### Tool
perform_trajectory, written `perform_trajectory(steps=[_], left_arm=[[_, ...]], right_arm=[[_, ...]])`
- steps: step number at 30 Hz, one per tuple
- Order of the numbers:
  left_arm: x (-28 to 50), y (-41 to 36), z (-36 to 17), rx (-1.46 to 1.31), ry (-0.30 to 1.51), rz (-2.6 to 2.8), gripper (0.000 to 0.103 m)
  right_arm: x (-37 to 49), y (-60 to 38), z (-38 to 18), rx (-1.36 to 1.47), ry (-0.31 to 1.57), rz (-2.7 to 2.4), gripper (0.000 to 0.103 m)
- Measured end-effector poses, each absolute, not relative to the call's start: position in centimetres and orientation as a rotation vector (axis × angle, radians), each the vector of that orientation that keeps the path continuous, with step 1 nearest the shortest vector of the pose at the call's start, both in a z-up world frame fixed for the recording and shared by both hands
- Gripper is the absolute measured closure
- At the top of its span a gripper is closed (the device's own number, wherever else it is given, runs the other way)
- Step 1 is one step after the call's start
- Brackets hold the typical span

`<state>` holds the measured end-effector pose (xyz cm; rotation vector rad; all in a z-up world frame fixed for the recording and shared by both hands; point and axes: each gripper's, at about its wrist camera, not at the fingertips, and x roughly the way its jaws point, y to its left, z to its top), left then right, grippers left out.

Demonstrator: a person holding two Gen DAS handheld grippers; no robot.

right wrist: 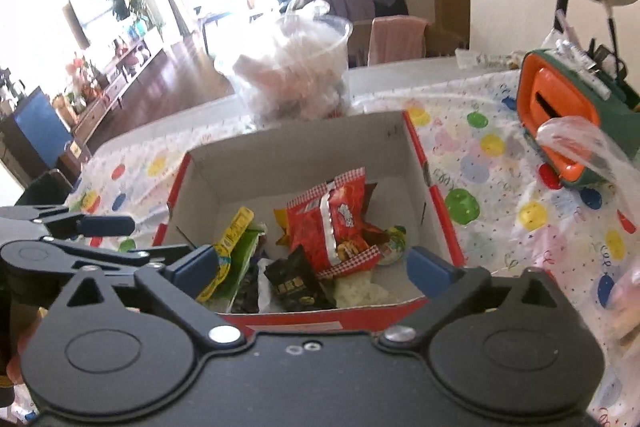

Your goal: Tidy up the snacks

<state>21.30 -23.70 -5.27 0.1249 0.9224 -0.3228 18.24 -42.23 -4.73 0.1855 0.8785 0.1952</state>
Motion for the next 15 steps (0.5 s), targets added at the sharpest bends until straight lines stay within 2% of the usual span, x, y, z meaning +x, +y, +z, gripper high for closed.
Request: perform_trajectory(steps=[2,6,9,15], left_arm=[[20.5,-23.4,-4.8,0.117,0.904,-0.337,0.017],[19.0,-23.1,-4.0,0.110,0.866,-0.354,0.014],[18.0,-22.9,-3.3,0.099,0.836,-0.367,0.003],[16.5,-22.2,-2.4,0.052,0.805,-0.380,0.002]], right_arm=[[17.6,-42.2,-4.5,0.196,0.867,0.192,0.000],[16.3,-42.2,-4.0,0.204,0.816,0.197,0.000],[15.6,-42.0,-3.8,0.180,0.792,0.186,0.000],[14.1,-41.6,-3.1,0.156,0.746,0.184,0.000]])
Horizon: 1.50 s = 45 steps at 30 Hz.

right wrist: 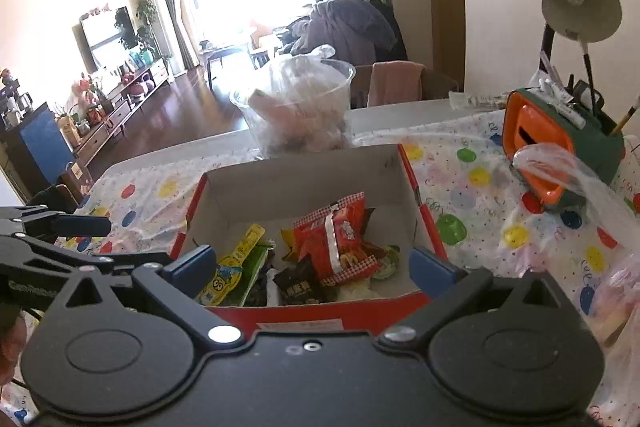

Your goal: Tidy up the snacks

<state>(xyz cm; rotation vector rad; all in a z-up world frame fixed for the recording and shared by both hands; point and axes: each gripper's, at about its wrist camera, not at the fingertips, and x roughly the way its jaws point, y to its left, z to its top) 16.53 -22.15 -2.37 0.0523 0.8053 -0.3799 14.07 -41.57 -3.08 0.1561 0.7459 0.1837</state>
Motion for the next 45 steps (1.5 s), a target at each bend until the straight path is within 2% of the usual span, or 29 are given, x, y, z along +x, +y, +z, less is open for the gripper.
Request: perform_trajectory(steps=[7,45], left_arm=[[15.8,-21.5,-2.0,0.057,0.792,-0.296,0.002],[14.7,-19.9,-1.6,0.022,0.773,-0.258,0.002]], right_arm=[[13.1,-40.7,-2.5,0.124,0.692,0.174,0.000],[12.1,-38.5,-1.9,0.093,0.673,0.191,0.000]])
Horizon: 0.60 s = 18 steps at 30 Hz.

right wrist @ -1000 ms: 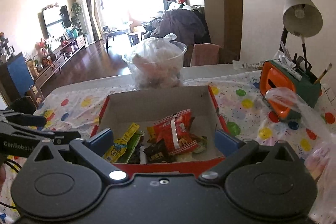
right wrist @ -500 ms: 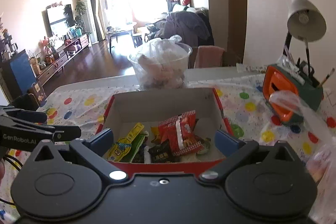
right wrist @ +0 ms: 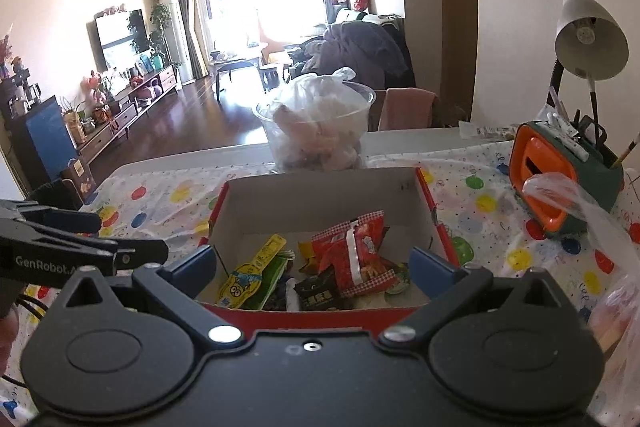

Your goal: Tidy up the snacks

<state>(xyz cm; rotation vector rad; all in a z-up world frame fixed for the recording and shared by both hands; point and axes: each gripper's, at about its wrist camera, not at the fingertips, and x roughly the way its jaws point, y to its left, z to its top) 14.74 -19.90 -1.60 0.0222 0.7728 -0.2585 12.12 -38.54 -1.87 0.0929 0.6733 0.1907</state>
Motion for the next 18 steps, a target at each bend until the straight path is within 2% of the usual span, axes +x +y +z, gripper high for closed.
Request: perform_trajectory(steps=[18], left_arm=[[14.51,-20.27,-1.22,0.011,0.765,-0.284,0.002]], right_arm=[[11.96,-39.07,-2.02,0.137,0.680,0.176,0.000]])
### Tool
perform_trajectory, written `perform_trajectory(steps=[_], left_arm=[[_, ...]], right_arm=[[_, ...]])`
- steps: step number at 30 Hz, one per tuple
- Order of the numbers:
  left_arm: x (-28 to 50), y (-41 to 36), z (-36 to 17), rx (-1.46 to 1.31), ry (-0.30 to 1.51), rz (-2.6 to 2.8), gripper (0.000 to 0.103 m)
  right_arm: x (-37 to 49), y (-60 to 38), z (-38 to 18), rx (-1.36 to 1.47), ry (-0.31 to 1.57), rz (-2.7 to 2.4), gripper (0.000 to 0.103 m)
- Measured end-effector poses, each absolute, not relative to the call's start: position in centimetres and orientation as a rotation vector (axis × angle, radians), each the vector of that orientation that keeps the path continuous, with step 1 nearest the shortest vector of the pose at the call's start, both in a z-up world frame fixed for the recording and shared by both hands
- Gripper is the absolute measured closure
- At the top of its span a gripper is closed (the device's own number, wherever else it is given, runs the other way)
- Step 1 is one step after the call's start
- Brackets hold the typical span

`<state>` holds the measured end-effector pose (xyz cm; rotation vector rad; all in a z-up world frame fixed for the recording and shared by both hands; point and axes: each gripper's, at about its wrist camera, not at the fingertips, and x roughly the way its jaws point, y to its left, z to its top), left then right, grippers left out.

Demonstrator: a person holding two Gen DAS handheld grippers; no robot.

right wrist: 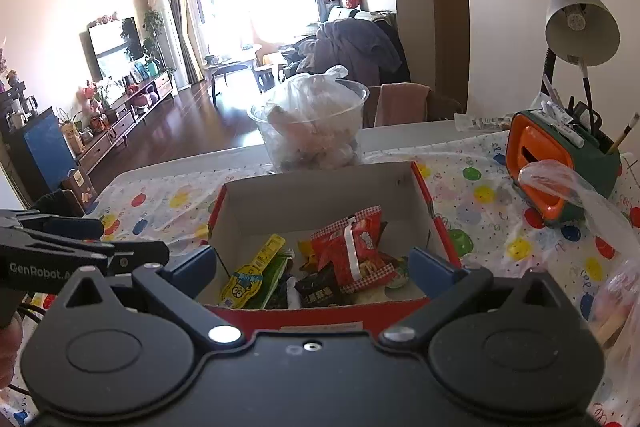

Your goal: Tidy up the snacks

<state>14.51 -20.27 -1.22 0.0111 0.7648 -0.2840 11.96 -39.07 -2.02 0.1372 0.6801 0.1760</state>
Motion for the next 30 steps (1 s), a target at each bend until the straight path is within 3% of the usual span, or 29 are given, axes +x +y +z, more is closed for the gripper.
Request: perform_trajectory(steps=[30], left_arm=[[14.60,-19.73,-1.75,-0.014,0.785,-0.310,0.002]], right_arm=[[11.56,-39.20,-2.40,0.180,0.712,0.166,0.000]])
